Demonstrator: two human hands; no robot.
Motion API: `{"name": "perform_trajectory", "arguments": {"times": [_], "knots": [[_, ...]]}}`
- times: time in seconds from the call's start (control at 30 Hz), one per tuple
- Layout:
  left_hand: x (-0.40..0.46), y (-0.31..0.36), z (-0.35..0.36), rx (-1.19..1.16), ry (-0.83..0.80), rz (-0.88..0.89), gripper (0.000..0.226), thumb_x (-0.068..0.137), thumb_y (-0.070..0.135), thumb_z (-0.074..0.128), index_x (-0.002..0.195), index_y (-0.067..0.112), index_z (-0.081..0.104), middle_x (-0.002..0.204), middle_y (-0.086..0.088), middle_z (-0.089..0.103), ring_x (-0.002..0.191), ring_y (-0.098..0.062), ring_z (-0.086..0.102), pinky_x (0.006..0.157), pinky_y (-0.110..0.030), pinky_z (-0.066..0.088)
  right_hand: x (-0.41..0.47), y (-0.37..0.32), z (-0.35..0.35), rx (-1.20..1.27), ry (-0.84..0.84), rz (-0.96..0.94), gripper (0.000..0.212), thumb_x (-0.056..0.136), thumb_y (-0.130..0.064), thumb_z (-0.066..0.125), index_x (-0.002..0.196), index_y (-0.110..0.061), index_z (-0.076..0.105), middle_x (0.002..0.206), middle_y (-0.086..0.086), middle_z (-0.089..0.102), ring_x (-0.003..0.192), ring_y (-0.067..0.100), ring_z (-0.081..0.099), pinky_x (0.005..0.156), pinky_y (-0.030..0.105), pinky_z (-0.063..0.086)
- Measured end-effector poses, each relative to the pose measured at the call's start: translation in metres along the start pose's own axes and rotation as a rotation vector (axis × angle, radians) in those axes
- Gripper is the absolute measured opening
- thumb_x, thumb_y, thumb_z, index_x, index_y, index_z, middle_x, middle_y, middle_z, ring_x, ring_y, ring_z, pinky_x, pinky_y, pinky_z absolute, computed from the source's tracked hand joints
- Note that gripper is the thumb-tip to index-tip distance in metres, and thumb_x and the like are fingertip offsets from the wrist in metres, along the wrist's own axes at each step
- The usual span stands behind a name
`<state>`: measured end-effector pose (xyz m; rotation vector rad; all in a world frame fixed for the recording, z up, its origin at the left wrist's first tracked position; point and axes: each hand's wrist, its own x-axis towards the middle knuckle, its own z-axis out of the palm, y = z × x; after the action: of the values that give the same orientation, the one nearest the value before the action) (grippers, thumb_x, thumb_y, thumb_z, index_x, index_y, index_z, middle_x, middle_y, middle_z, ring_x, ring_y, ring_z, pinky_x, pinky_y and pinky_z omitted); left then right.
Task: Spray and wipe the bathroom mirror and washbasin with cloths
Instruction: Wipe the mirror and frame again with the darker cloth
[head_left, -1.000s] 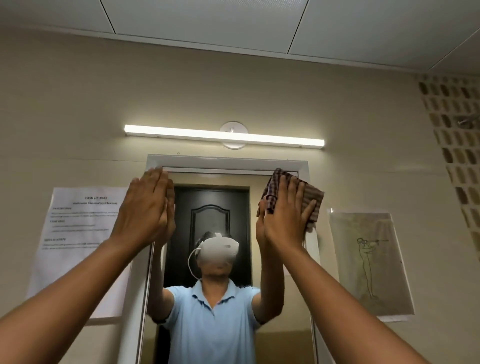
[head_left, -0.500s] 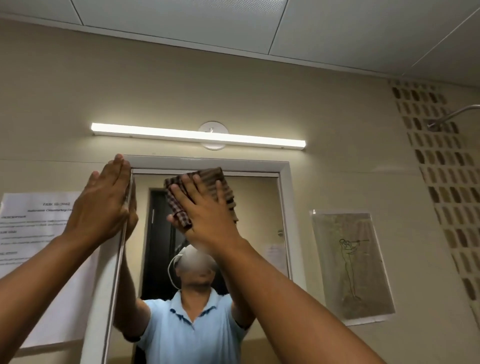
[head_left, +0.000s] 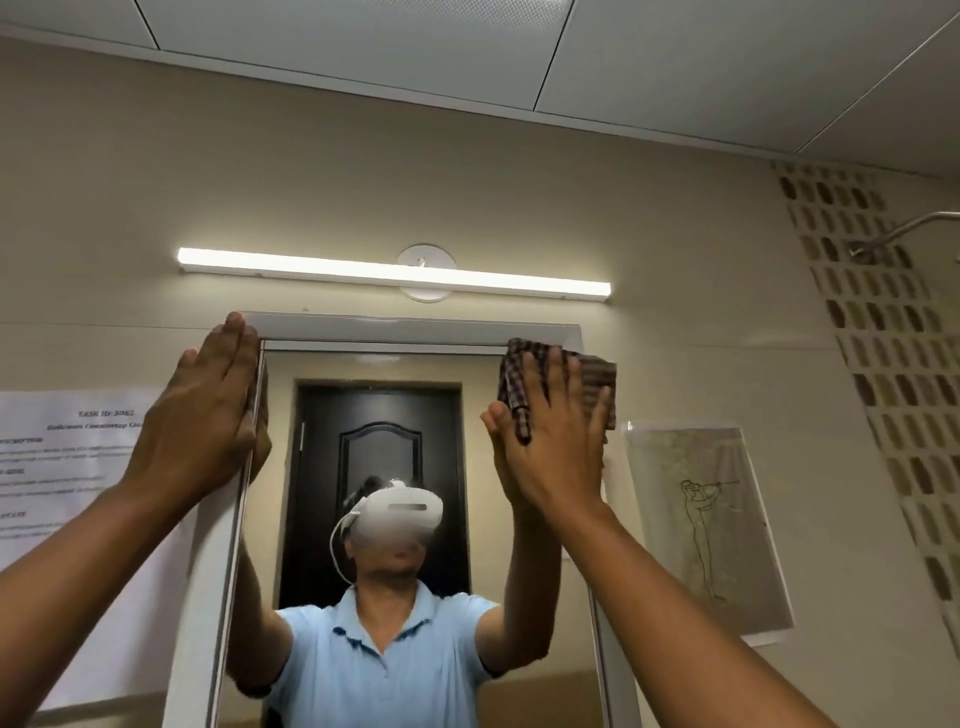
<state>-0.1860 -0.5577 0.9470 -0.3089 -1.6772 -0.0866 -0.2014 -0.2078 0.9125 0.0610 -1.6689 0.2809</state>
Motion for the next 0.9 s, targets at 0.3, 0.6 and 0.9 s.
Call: {"name": "perform_trajectory", "arguments": {"times": [0.3,0.6,0.9], "knots": [[-0.006,0.001,-0.004,-0.009,-0.001,0.047,0.079,0.089,0.015,0.042,0.156,0.015,0.002,0.165,-0.006,0.002,0.152,-0.020,0.006,0.123,-0.040,0.011,-0.008,-0.105,0.008,0.107,-0.112,-0.203,0.075,0.095,-0.071,0.010,0.156,-0.033,-0.012,0.162,-0.002,-0.027,0.148,0.019,-0.029,0.117,0.054,-0.020],[-0.012,-0.012,-0.002,-0.022,0.052,0.107,0.066,0.097,0.026,0.034,0.157,0.012,0.012,0.164,-0.005,0.008,0.150,-0.019,0.013,0.120,-0.040,0.018,-0.008,-0.192,0.024,0.096,-0.176,-0.515,0.072,0.100,-0.065,0.020,0.157,-0.031,-0.007,0.164,-0.001,-0.022,0.147,0.015,-0.029,0.114,0.052,-0.027],[-0.012,-0.011,-0.001,-0.048,0.040,0.082,0.065,0.096,0.018,0.030,0.157,0.015,0.008,0.165,-0.003,0.006,0.152,-0.017,0.011,0.122,-0.039,0.017,0.003,-0.090,0.008,0.049,-0.099,-0.303,0.069,0.098,-0.068,0.019,0.156,-0.040,-0.005,0.165,-0.006,-0.019,0.151,0.017,-0.021,0.118,0.059,-0.012]]}}
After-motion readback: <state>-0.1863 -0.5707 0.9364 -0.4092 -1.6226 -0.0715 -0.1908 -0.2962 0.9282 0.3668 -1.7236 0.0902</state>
